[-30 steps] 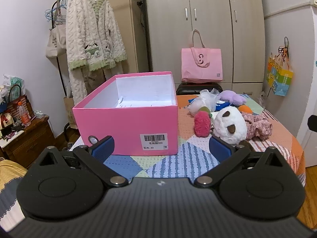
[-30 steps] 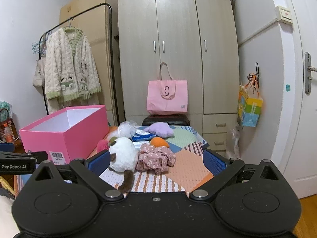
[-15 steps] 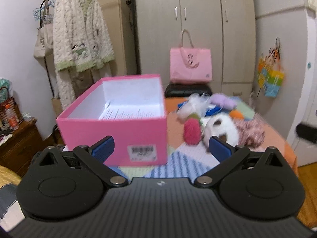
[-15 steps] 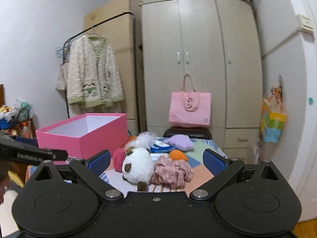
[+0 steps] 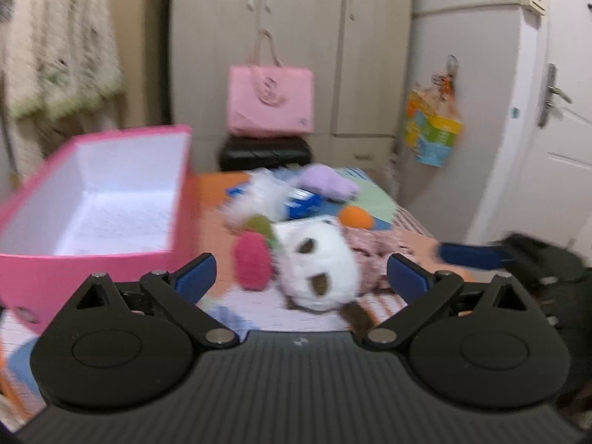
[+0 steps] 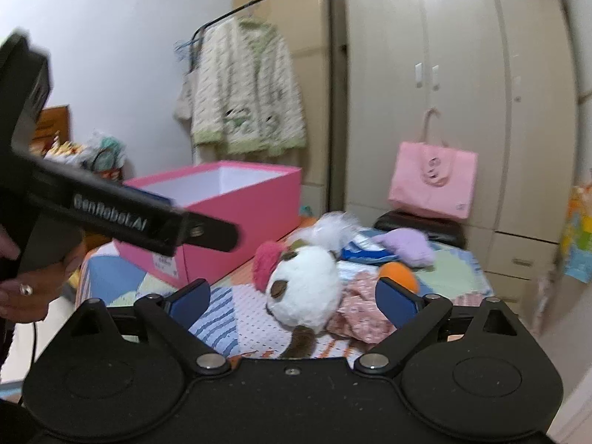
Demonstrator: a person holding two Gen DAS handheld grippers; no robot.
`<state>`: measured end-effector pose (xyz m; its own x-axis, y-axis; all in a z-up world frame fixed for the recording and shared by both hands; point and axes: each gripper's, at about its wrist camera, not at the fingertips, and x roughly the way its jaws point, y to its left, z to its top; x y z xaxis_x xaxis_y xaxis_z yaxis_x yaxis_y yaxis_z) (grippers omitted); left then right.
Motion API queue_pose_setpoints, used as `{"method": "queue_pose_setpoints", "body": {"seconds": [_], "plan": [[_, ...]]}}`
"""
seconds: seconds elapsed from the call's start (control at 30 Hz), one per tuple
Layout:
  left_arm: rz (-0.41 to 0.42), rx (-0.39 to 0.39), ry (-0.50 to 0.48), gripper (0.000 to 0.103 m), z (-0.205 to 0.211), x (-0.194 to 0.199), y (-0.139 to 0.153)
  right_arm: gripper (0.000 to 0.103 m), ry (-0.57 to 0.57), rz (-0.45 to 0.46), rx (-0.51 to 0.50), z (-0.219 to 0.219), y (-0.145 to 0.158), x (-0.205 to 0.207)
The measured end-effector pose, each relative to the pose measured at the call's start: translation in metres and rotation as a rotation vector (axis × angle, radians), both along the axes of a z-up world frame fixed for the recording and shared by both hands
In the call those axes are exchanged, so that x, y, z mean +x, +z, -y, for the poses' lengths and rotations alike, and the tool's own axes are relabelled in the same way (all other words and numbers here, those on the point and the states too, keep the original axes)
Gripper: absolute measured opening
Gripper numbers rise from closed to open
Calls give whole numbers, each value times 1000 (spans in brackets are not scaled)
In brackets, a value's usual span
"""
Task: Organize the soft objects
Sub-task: 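Reach the left tool to the white panda plush and close on it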
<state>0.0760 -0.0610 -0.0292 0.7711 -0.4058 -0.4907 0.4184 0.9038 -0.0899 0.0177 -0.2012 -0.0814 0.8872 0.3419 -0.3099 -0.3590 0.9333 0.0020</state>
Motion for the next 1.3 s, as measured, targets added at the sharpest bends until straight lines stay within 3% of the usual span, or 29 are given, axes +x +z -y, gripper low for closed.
{"method": "queue_pose_setpoints", "body": {"seconds": [0.27,0.47,0.67,0.97,1.0,1.03,1.07,1.3], "plan": [[-116,22,-54,79,28,42,-20,81,47,-68,-47,-7,-24,53],[-192,6,-35,78,35,69,-34,80,63,-42,-101,-13,-34,68],[-210,15,6,78,33,80,-41,81,73,-46,-128,-16,-41,78],[-361,-63,-22,78,34,97,-63,80,88,-49,-185,-25,-48,84],[-364,-64,-24,77,35,97,-65,79,83,-49,-195,-25,-49,84],[-360,-65,-23,68,35,96,-65,79,76,-49,-201,-26,-50,85],[-351,-59,-22,65,35,95,-65,75,70,-49,-203,-26,-50,86],[-305,-40,-33,63,35,87,-56,70,65,-28,-198,-27,-46,80]]}}
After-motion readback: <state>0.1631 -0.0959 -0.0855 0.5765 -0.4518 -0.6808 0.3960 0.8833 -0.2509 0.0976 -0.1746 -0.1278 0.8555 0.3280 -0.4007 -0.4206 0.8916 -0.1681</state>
